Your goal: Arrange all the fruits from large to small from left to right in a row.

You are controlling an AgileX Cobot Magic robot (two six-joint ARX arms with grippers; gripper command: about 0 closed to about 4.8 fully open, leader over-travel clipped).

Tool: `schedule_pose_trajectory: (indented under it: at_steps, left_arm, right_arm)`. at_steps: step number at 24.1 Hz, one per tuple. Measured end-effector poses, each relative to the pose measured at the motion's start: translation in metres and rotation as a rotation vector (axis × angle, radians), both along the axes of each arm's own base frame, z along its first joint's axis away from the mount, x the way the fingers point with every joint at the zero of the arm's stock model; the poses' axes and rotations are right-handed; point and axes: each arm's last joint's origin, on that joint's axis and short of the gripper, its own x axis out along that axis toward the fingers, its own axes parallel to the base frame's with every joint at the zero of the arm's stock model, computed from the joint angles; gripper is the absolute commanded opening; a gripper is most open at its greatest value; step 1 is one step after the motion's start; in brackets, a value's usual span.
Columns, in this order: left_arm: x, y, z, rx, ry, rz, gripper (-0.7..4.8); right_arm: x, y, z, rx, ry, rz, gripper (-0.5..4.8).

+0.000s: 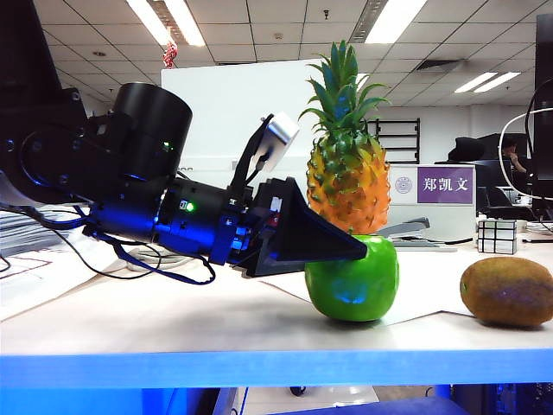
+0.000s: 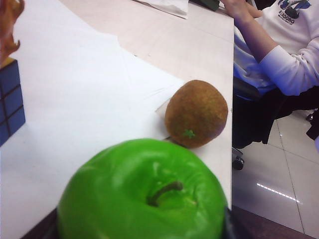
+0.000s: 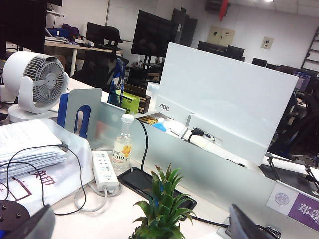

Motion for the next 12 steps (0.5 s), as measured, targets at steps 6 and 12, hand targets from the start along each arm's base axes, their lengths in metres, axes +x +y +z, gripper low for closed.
schedule_pose_trajectory:
  at_steps: [6,12]
  left_arm:
    - [-0.0001,-0.0002,-0.0007,0.01,-0.007,-0.016,-0.06]
    - [-0.001,-0.0004,-0.002,0.003,0.003,-0.054,0.24]
  right_arm:
    - [-0.0001,-0.0001,0.0001,0.001,0.0,0.0,4.79]
    - [-0.0001,-0.0001,0.0001,0.001,-0.001,0.0,4.79]
